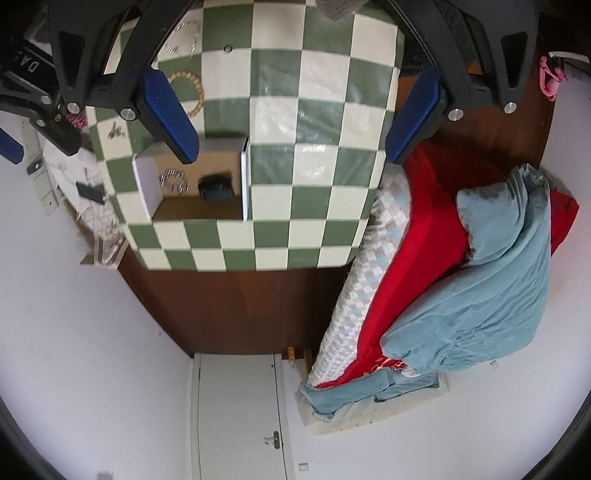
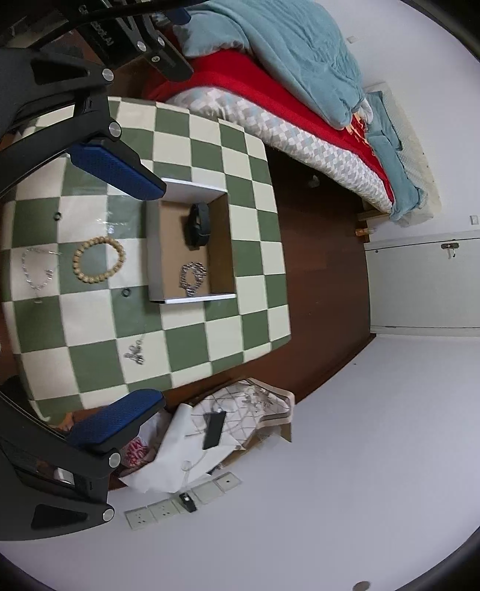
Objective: Organize jewelry
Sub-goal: 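Move both tools back toward the remaining jewelry on the table, then grasp the wooden bead bracelet with the left tool while the right tool grasps the thin silver chain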
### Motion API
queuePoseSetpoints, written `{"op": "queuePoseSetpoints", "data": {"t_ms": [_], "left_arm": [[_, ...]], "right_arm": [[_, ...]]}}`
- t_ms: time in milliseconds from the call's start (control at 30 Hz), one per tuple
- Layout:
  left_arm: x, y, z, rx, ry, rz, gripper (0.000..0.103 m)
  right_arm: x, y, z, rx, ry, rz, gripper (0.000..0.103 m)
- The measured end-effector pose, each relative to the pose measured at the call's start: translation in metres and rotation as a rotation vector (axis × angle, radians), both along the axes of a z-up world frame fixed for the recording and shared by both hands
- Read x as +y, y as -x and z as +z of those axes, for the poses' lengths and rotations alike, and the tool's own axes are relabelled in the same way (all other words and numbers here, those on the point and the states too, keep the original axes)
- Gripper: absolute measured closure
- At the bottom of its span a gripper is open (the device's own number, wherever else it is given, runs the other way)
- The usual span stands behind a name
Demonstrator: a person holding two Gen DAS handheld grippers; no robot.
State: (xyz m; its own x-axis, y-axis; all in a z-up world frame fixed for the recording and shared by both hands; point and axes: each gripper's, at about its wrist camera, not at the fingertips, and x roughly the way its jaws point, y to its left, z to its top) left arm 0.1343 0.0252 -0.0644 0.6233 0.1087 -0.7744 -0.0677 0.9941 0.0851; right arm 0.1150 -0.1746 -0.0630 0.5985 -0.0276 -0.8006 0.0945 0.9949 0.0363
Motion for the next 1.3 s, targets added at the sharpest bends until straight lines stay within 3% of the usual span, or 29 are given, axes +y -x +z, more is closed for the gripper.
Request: {"op": "queuePoseSetpoints", "data": {"t_ms": [67,267,433,567,667,767,800,833,867,967,1100,1300], "left_arm": [[0.0,0.005,-0.014,0.032,-0.01,0.002,0.0],[-0.005,0.022,-0.078,0.162,-0.071,0.003,0.0],[-0.017,0.028,-0.129,0.28,-0.103,-0.018,0.0],[-0.022,0.031,-0.159,0.354,-0.117,-0.03,0.0],[-0.023,0.033,-0.169,0.383,-0.127,-0.034,0.0],[-0.02,0.032,-0.176,0.406,-0.126,-0.032,0.0],[-0.019,0.031,-0.178,0.409,-0.126,-0.03,0.001],[-0.018,0.03,-0.179,0.413,-0.123,-0.029,0.001],[-0.017,0.029,-0.18,0.418,-0.119,-0.027,0.001],[-0.017,0.029,-0.182,0.424,-0.11,-0.04,0.001],[-0.026,0.03,-0.187,0.431,-0.114,-0.082,0.001],[-0.053,0.011,-0.189,0.445,-0.069,-0.125,0.001]], "right_arm": [[-0.003,0.009,-0.013,0.031,-0.016,0.002,0.0],[-0.02,0.029,-0.1,0.252,-0.099,-0.004,0.0],[-0.021,0.043,-0.181,0.42,-0.123,0.021,0.031],[-0.009,0.047,-0.215,0.461,-0.113,0.064,0.039],[0.005,0.044,-0.229,0.464,-0.08,0.103,0.044],[0.021,0.042,-0.232,0.439,-0.016,0.167,0.061],[0.027,0.041,-0.231,0.426,0.023,0.192,0.071],[0.033,0.041,-0.23,0.408,0.058,0.213,0.092],[0.037,0.04,-0.229,0.398,0.074,0.234,0.103],[0.037,0.037,-0.226,0.385,0.086,0.236,0.102],[0.003,0.032,-0.209,0.349,-0.02,0.141,0.103],[-0.051,0.021,-0.197,0.323,-0.095,0.033,0.103]]}}
